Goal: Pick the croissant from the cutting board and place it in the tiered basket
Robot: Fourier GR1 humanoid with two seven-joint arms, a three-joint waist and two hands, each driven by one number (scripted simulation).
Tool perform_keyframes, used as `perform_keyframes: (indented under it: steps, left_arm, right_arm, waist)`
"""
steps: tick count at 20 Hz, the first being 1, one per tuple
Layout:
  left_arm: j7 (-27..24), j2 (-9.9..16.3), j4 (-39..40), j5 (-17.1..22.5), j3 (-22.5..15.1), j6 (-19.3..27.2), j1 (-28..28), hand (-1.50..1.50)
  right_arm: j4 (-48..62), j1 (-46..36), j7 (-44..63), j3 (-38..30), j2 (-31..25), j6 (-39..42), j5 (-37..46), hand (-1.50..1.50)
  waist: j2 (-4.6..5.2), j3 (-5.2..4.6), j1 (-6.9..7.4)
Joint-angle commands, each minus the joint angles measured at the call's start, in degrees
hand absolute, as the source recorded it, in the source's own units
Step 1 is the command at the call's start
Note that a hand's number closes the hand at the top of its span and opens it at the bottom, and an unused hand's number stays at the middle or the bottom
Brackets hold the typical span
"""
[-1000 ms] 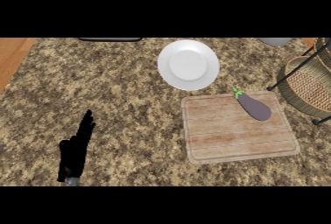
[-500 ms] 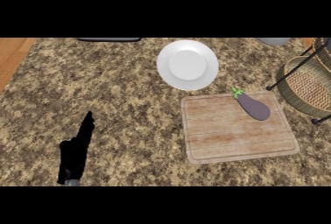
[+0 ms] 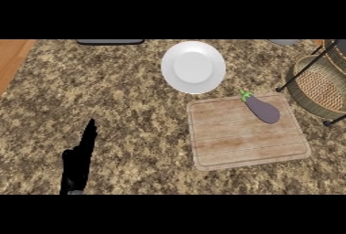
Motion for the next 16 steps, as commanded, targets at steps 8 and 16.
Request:
perform_keyframes:
  steps: [8, 16]
  left_arm:
    - [-2.4, 0.5, -1.4, 0.7, 1.4, -0.1, 5.8, 0.0]
    - [-0.2, 0.9, -0.1, 0.2, 2.1, -0.5, 1.6, 0.0]
  right_arm:
    - [1.9, 25.3, -3.1, -21.3, -13.2, 15.7, -13.4, -1.5]
    - [11.5, 44.5, -11.1, -33.9, -19.3, 34.9, -19.9, -1.5]
  waist:
    - [-0.38, 0.03, -2.39]
    - [-0.07, 0.04, -1.74]
